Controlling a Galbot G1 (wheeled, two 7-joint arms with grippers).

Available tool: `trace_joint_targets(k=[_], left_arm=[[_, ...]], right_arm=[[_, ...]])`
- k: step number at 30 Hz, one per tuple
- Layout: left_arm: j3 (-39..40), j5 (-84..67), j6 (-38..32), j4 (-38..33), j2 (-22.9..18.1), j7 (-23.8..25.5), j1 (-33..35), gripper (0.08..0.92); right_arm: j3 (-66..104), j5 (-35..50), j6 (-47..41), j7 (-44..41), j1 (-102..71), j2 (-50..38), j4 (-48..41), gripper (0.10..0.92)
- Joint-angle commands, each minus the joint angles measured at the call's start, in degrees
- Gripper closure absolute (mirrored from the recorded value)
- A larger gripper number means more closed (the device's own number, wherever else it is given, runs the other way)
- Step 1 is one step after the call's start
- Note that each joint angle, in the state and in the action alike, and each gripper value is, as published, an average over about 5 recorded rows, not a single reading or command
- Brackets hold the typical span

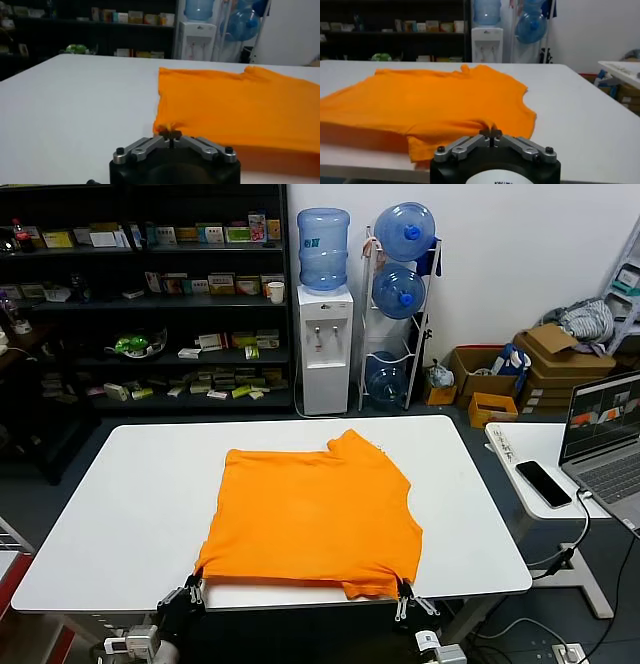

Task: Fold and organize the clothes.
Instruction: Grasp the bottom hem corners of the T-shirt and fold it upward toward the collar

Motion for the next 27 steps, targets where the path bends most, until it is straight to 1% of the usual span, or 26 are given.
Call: trace_joint_targets(k=[1, 4, 9, 15, 20, 22, 25, 27], left_arm=[[-0.78, -2.82, 1.25, -8.65, 2.21, -2.85, 3.16, 0.904], [0.81, -4.41, 1.42, -4.04, 3.31, -2.46, -4.14, 0.904], [5.94, -6.46, 1.1, 7.26, 4.75, -0.52, -19.2, 0.904], [11.66, -6.88, 0.35, 19.13, 5.86, 0.76, -29.92, 0.904], [14.08, -7.52, 0.73, 24.53, 5.88, 1.77, -34.94, 0.904], [14.43, -7.66, 1.14, 25.73, 5.61, 2.33, -35.85, 0.901], [14.25, -7.51, 1.42, 26.21, 5.37, 3.26, -35.64, 0.855], [13.47, -7.35, 1.4, 25.14, 5.54, 3.53, -33.97, 0.796]], right_arm=[[0.63, 2.67, -2.06, 3.66, -0.53, -2.13, 7.02, 0.901], [0.09, 5.13, -4.78, 4.74, 8.0, -2.59, 3.37, 0.901], [-2.34, 10.5, -8.78, 6.42, 22.65, -3.9, -6.29, 0.901], [-6.26, 14.9, -11.72, 6.27, 34.6, -6.06, -14.65, 0.901], [-10.64, 19.05, -13.51, 5.79, 40.8, -7.1, -20.1, 0.899], [-12.06, 19.8, -14.26, 5.56, 42.01, -7.09, -21.72, 0.88], [-13.15, 19.41, -14.91, 4.67, 42.39, -7.0, -22.92, 0.809], [-13.33, 18.43, -14.91, 3.98, 41.5, -7.16, -22.37, 0.748]])
